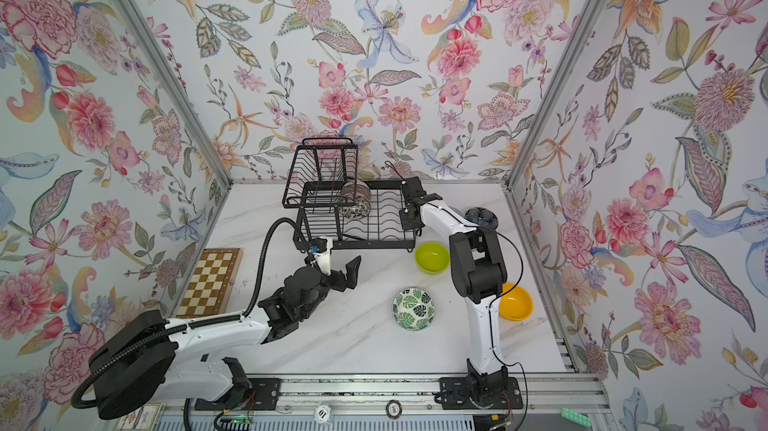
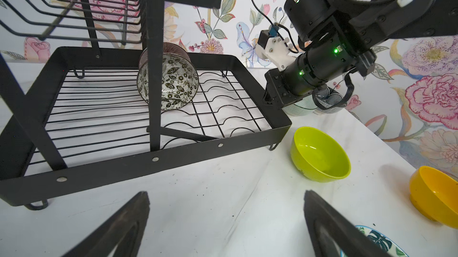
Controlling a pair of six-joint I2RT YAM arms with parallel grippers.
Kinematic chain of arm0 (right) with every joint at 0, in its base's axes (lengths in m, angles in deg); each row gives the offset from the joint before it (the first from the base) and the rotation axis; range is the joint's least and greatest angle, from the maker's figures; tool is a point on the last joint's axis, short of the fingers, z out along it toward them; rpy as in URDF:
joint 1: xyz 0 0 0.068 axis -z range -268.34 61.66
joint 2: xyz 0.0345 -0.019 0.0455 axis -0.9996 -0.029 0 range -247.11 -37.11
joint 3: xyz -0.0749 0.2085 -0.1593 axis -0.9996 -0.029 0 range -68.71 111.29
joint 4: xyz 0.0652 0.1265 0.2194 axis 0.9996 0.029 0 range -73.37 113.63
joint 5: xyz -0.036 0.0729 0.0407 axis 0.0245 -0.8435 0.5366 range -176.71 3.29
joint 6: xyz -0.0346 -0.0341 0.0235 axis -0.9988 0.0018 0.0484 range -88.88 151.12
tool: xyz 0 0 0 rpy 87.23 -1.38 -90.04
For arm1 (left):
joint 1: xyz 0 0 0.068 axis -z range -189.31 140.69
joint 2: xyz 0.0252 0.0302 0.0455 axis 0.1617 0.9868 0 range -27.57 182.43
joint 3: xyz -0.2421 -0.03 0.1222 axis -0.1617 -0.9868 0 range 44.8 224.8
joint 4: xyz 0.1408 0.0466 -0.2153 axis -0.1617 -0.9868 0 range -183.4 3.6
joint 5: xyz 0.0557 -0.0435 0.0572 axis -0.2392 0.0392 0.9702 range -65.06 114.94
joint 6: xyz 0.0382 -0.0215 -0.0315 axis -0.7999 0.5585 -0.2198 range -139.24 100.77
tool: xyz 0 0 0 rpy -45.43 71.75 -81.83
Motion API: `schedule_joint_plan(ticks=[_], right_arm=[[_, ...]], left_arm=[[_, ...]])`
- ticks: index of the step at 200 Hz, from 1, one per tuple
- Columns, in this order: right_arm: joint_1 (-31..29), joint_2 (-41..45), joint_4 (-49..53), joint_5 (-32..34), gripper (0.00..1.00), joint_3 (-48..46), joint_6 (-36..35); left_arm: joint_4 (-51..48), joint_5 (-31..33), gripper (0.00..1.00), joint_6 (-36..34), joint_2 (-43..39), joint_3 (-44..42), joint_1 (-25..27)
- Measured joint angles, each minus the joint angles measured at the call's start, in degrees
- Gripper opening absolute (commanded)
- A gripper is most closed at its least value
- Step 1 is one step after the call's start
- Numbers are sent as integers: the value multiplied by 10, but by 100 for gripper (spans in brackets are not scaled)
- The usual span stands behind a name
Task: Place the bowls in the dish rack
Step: 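Withdraw the right gripper from the rack toward the table bowls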
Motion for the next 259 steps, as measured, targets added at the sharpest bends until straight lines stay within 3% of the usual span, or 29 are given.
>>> schedule_joint_plan(ticks=[89,112,197,222,259], right_arm=[[-36,-10,-11,-1,0,12,-6],[-44,-11,-10,-7,7,14,-2],[-48,7,-9,-58,63,12,24],[-39,63,-23,-67,98,-24,59],[-10,181,-50,-64,98,-94,113]], left_arm=[[-24,19,99,6,-45,-32,0],[-28,28,99,7,-56,-35,0],[-28,35,99,8,-59,-36,20],[-28,43,99,4,-59,-35,32],[-28,47,99,-5,-59,-32,44]])
